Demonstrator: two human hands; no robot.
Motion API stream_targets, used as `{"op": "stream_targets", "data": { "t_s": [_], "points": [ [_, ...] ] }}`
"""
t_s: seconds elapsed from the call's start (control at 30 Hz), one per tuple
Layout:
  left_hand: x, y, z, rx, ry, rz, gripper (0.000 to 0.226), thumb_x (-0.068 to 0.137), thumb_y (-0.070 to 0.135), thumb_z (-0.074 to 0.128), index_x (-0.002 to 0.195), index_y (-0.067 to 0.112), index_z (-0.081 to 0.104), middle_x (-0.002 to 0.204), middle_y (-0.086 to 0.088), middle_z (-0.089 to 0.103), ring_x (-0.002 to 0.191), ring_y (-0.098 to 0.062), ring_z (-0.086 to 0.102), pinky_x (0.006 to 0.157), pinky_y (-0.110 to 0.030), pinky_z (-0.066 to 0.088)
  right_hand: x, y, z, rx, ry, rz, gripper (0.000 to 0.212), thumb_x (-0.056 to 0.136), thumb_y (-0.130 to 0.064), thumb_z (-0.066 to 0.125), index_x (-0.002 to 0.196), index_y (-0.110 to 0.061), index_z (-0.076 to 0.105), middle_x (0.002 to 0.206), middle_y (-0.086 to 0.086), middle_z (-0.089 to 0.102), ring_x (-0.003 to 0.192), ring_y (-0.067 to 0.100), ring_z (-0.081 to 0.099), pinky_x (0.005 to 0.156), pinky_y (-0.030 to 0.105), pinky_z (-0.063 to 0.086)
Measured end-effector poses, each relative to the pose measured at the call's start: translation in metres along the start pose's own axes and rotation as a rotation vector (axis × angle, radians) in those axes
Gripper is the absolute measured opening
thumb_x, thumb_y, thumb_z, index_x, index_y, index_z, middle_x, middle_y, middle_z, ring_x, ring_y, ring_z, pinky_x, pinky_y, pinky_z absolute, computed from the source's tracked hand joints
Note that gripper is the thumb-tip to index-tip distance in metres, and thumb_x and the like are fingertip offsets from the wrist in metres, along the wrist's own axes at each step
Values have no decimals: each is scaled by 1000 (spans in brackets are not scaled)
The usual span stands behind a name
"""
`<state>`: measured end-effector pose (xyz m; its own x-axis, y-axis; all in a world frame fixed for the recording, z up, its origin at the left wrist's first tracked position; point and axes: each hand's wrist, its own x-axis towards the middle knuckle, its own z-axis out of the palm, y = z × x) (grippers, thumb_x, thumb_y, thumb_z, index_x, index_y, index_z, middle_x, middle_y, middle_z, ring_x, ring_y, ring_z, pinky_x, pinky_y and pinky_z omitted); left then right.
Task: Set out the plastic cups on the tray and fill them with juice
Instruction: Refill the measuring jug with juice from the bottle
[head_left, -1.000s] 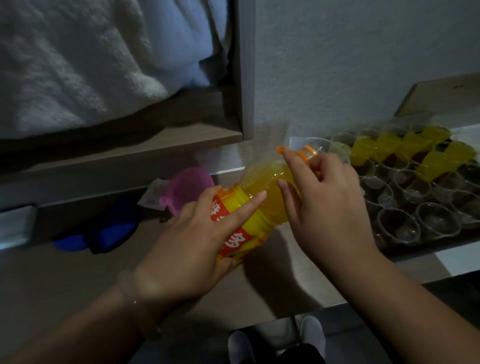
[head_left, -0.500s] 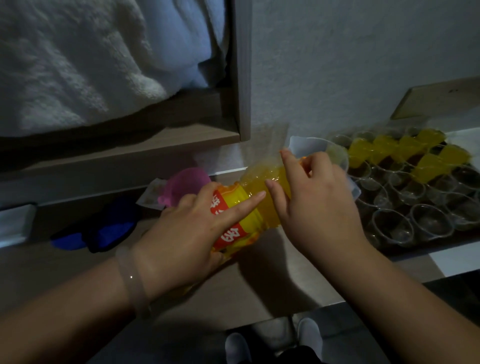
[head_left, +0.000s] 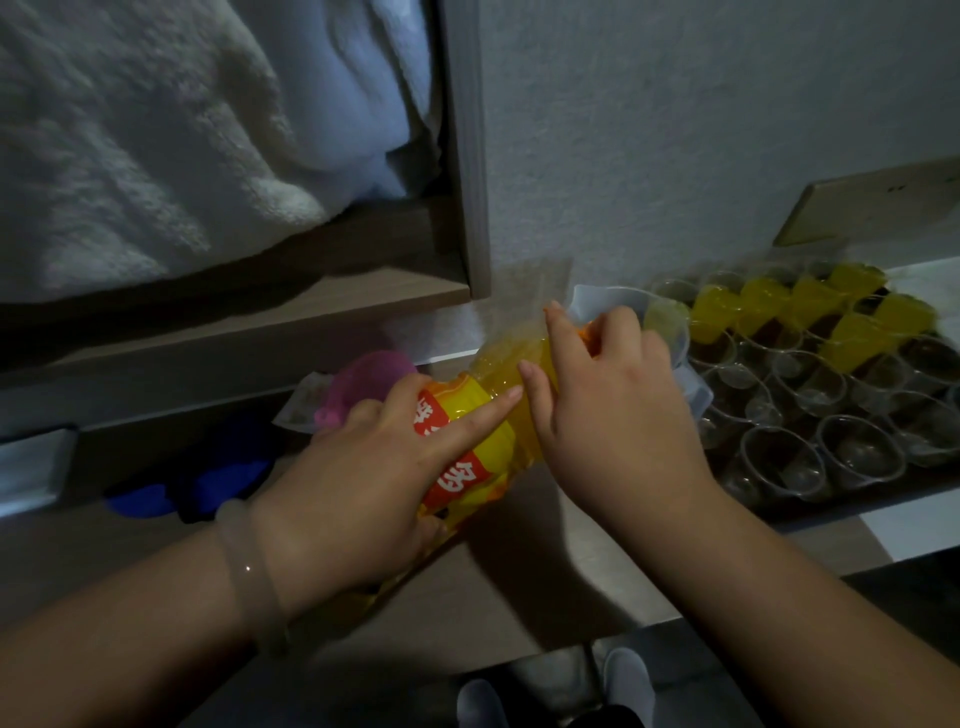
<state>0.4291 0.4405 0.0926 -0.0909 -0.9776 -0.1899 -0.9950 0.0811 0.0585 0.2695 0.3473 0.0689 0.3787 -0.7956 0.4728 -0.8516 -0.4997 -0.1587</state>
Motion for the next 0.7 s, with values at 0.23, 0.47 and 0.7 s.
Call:
{"op": "stream_targets", "data": {
  "t_s": [0.23, 0.47, 0.7],
  "points": [
    [-1, -2, -7, 9, -30, -5, 109, 82, 49, 64, 121, 66, -37, 146, 1, 4, 129, -28, 31, 102, -42, 41, 5, 1, -4, -5, -38, -45, 53, 90, -41, 44, 128, -8, 60, 95, 20, 58, 77, 35, 56, 64, 40, 48],
    [-1, -1, -12, 22, -44, -6, 106, 82, 52, 61, 122, 66, -36, 148, 1, 4, 132, -29, 26, 99, -40, 41, 3, 7, -3, 95, -43, -62, 48, 89, -42, 46, 129, -19, 59, 96, 17, 53, 79, 32, 53, 63, 34, 43],
    [0, 0, -14, 38, -40, 3, 105, 82, 53, 60, 123, 65, -35, 149, 0, 3, 131, -30, 29, 99, -40, 42, 1, 10, -7, 128, -99, -49, 48, 91, -45, 40, 135, -31, 53, 102, 14, 49, 85, 29, 49, 67, 32, 37]
  ]
}}
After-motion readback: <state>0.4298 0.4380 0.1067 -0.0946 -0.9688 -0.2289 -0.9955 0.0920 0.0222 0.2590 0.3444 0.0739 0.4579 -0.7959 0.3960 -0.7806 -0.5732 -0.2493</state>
